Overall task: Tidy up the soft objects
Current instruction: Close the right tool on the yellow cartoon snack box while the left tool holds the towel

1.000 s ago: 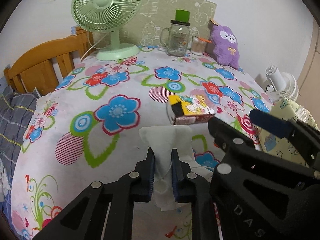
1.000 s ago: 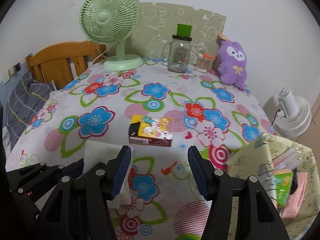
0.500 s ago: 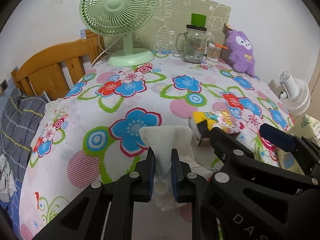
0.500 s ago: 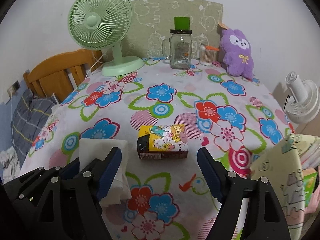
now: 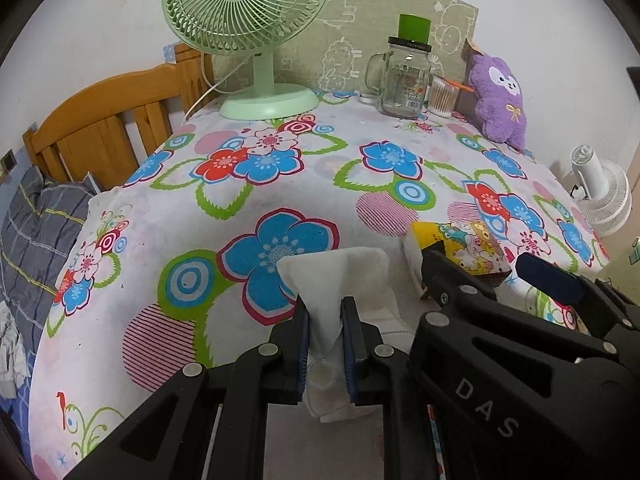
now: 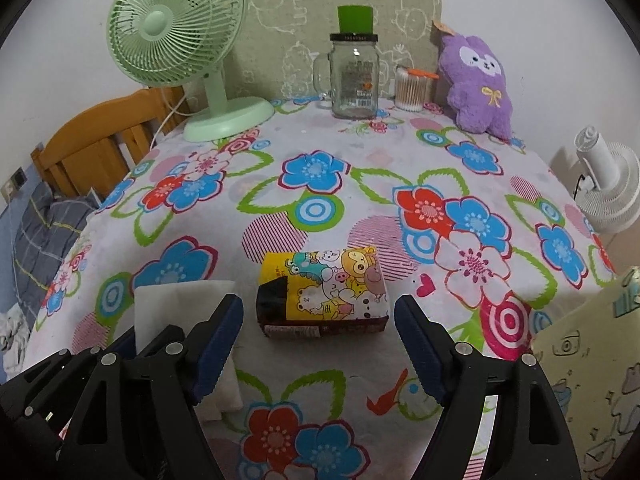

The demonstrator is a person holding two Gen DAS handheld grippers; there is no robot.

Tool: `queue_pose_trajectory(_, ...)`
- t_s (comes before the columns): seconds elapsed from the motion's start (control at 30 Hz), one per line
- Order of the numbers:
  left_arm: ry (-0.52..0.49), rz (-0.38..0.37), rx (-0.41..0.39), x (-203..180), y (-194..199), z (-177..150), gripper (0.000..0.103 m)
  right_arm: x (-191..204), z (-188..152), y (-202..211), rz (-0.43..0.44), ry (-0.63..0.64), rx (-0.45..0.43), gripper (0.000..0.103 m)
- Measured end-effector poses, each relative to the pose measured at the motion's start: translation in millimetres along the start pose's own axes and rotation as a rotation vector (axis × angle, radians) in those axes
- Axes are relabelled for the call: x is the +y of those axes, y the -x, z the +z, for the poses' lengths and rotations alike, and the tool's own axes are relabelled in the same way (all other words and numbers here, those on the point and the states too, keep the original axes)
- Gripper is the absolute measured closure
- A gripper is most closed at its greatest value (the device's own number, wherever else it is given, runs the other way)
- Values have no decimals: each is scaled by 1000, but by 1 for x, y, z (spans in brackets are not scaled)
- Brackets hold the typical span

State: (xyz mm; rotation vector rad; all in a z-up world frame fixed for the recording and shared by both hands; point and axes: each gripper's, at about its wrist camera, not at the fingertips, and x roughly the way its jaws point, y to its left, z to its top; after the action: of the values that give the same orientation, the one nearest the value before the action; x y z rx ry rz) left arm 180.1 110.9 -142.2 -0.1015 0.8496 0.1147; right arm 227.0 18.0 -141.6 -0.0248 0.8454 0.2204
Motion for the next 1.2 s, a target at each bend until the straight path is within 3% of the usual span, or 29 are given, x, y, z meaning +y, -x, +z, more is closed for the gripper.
queue_pose_trajectory(0.13, -4, 0, -2, 0, -2, -1, 90, 0, 0, -6, 2, -4, 18, 22)
queue_pose_trajectory(0.27, -4, 1, -3, 0, -2, -1, 90, 0, -1, -8, 4, -8, 28, 33)
queue_pose_trajectory(0.37, -4, -2, -2, -1, -1, -1, 91, -1, -1, -7, -5, -9, 35, 67)
queue_pose_trajectory(0.53, 1, -11, -10, 1, 2, -2, 91, -4, -2, -5, 18, -25, 40, 67)
queue_pose_trajectory(0.57, 4, -9, -10, 2, 2, -2, 91, -4, -2, -4, 23, -24, 38, 66)
queue_pose_trajectory(0.63, 7, -3, -10, 3, 3, -2, 91, -1, -1, -3, 27, -9, 34, 55)
queue_pose_trajectory(0.7, 6, 4, -14, 4, 3, -1, 91, 2, -1, 0, 40, 4, 22, 25)
queue_pose_trajectory(0.77, -1, 14, -15, 5, 4, 1, 91, 8, 0, 6, 31, 15, -17, 19)
queue_pose_trajectory(1.2, -13, 29, 18, 17, -15, 17, 90, 15, 16, -23, -11, -59, 32, 19)
